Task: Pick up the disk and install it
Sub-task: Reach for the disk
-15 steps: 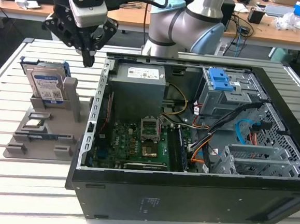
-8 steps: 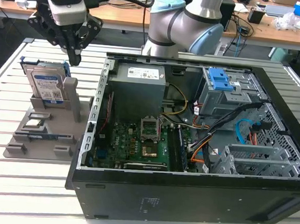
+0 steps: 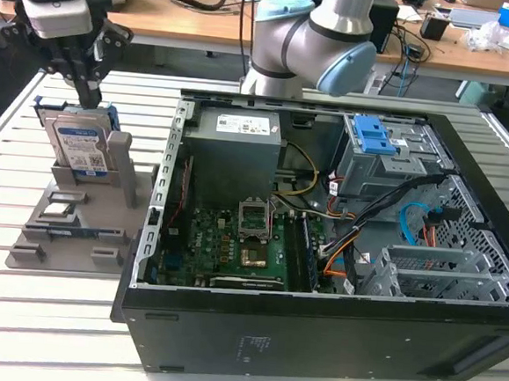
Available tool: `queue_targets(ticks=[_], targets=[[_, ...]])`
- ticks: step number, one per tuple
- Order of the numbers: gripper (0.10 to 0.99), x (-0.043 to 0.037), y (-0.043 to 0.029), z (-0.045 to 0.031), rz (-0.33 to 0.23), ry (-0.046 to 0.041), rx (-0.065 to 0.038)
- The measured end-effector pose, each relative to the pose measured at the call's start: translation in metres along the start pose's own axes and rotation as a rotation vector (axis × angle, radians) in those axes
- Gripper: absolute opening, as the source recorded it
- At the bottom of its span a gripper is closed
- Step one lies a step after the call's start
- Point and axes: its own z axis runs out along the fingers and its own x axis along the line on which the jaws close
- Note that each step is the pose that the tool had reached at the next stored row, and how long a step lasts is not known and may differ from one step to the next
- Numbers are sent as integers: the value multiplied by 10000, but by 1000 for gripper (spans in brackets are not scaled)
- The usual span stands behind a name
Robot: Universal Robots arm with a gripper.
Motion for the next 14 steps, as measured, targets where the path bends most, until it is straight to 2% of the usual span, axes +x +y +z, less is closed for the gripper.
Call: queue_targets(ticks=[3,9,12,14], targets=[[106,162,-12,-4,0,-1,0],[106,362,-27,-10,1,0,0],[106,503,-37,-14,1,0,0],[106,551,-41,-15,2,0,0]])
